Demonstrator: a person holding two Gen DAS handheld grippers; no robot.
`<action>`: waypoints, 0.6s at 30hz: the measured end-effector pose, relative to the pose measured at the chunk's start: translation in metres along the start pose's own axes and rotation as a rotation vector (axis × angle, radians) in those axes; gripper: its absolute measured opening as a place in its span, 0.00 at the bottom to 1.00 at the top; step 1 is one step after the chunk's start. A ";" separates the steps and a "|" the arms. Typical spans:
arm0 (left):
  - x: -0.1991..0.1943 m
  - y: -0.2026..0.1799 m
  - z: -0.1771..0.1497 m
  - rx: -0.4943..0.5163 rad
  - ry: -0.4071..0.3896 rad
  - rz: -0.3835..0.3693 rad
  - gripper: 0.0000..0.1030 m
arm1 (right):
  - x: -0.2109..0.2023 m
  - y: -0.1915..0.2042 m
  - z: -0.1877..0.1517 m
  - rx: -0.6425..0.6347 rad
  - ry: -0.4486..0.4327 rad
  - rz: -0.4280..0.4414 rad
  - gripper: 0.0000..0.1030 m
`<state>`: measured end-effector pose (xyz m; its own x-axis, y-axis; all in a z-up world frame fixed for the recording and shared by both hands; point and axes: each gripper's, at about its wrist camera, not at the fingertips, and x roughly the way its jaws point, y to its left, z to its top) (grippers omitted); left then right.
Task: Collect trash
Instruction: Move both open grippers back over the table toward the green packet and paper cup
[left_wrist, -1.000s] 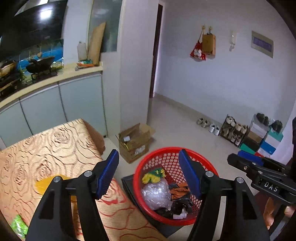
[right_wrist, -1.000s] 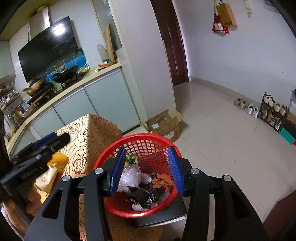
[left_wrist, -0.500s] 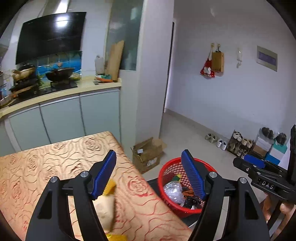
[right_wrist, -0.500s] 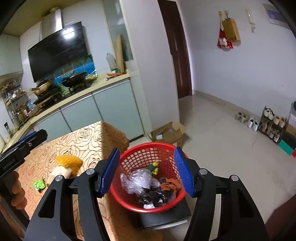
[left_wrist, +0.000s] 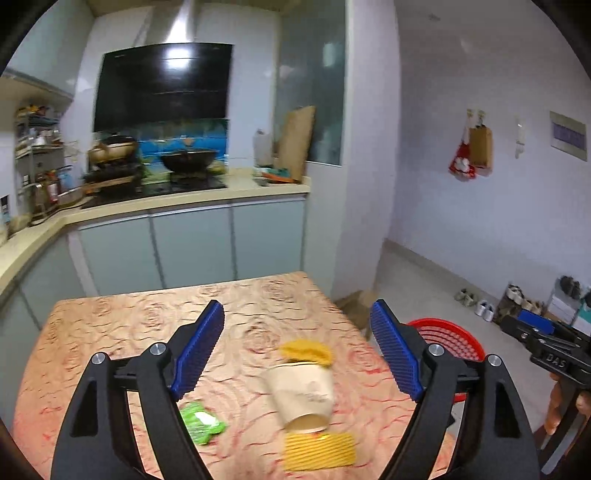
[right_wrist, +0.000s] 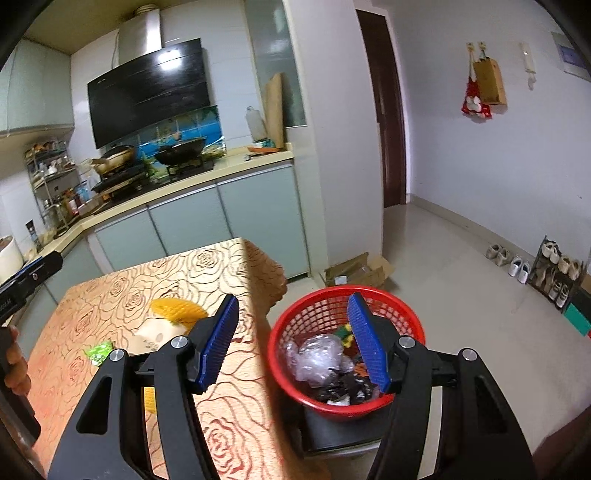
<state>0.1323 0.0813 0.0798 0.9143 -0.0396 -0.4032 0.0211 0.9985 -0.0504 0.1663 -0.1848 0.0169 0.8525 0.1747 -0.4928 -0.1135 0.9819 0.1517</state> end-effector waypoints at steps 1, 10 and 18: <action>-0.004 0.010 -0.001 -0.010 -0.002 0.024 0.76 | 0.000 0.003 0.000 -0.005 0.001 0.005 0.58; -0.030 0.095 -0.012 -0.092 0.012 0.209 0.76 | -0.002 0.024 -0.005 -0.032 0.015 0.046 0.58; -0.019 0.114 -0.047 -0.086 0.105 0.230 0.76 | 0.002 0.047 -0.010 -0.055 0.031 0.086 0.64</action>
<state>0.0986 0.1944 0.0384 0.8440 0.1798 -0.5054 -0.2211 0.9750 -0.0224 0.1577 -0.1372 0.0148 0.8223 0.2601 -0.5062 -0.2143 0.9655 0.1480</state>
